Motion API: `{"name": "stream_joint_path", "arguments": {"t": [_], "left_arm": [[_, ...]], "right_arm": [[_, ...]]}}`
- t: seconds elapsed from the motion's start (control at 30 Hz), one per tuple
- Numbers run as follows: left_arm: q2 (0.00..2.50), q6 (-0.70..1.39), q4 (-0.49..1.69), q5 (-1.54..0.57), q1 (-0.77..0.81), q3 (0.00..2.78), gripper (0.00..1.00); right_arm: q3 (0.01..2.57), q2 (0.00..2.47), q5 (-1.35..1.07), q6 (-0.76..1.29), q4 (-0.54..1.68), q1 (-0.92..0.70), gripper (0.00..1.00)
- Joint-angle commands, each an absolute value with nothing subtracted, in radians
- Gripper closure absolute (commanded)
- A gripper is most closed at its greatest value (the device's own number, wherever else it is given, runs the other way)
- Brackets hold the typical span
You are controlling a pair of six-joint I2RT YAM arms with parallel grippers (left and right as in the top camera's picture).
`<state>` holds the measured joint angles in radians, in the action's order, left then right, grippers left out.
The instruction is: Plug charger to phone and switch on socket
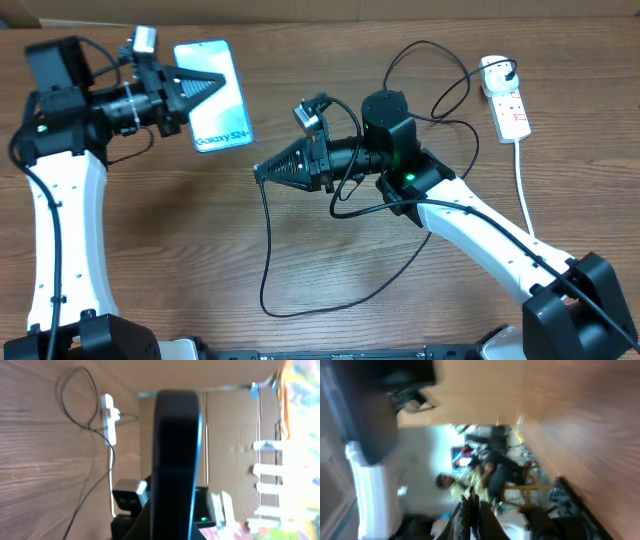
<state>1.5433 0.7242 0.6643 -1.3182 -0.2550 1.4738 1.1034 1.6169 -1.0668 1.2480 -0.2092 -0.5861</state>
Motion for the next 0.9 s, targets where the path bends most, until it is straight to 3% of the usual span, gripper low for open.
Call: {"name": "stream_joint_path", "arguments": {"t": [0.0,0.33,0.73,0.87], "left_arm": [[1.528,0.755,0.653,-1.304,-0.314,1.482,0.96],[1.528,0.648,0.732,-1.296,-0.334,1.482,0.96],[1.528,0.596,0.782,-1.290,-0.334,1.482,0.96],[1.528,0.582,0.789,-1.290,-0.334,1.482,0.96]], "right_arm": [[1.113,1.621,-0.915,1.058,-0.051,-0.580,0.96],[1.112,1.662,-0.329,0.831,0.395,-0.576,0.96],[1.112,1.890,-0.261,0.810,0.410,-0.537,0.96],[1.112,1.894,-0.234,0.809,0.416,-0.513,0.88]]}}
